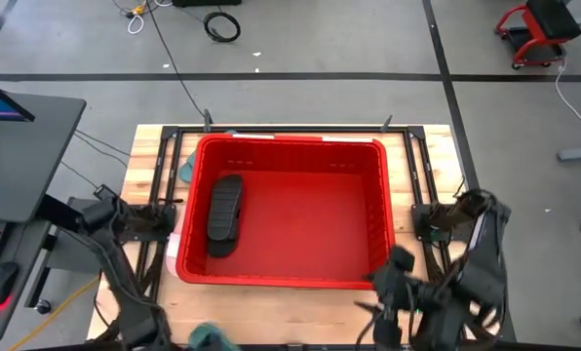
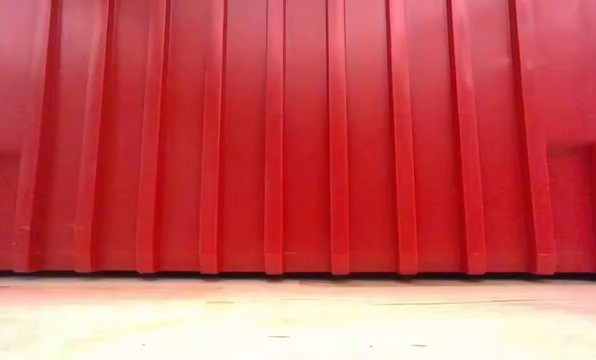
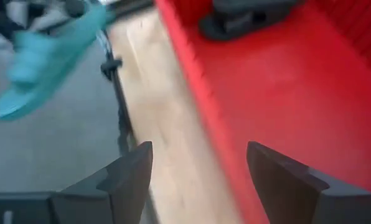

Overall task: Pick and place slides into bin
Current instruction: Put the bottom green slide into the right side of the container

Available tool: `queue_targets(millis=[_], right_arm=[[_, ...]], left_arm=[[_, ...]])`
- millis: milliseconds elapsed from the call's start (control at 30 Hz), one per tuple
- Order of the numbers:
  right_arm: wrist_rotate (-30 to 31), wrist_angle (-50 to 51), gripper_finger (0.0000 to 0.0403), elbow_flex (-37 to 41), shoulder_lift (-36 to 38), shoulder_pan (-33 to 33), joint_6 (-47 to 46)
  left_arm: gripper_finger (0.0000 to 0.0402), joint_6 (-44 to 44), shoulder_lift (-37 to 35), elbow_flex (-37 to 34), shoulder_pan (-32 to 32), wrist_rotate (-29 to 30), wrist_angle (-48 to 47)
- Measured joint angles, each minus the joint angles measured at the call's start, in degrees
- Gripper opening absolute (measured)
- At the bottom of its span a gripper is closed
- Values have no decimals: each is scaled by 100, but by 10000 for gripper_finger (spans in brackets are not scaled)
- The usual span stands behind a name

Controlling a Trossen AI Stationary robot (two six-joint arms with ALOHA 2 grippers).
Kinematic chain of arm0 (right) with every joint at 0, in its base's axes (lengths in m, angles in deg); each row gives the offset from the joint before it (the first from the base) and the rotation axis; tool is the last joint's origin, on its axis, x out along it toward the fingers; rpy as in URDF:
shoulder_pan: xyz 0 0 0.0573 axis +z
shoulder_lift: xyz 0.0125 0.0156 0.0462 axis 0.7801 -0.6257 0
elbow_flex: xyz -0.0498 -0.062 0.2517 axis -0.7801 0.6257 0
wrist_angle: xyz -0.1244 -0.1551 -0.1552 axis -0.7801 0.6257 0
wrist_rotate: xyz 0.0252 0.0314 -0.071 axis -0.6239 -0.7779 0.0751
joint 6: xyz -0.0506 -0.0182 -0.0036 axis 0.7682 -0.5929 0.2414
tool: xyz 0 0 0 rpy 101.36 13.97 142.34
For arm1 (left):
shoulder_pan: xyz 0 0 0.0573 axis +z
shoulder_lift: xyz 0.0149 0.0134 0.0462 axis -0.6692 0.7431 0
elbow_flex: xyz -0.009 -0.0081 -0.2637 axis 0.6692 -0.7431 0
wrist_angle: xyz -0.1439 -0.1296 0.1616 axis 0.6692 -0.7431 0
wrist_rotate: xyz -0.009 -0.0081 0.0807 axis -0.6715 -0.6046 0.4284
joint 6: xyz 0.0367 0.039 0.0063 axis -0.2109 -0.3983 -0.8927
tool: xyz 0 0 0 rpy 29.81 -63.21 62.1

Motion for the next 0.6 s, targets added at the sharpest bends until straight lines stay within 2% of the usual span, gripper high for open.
queue_targets(millis=[100,167,333,467,600], right_arm=[[11,-2,268,-2,326,-237,488],[11,-26,268,-2,508,-440,580],[121,-40,268,-3,823,-764,581],[283,2,266,-4,852,-856,550],[253,-6,261,12,817,-857,553]], left_arm=[[12,-922,-102,690,96,-602,-345],[12,-1327,-156,1278,200,-855,-914],[13,-2794,-176,2869,480,-955,-2573],[12,-3745,-176,3750,1136,-1473,-3804],[12,-4410,-176,4018,2009,-1891,-4581]])
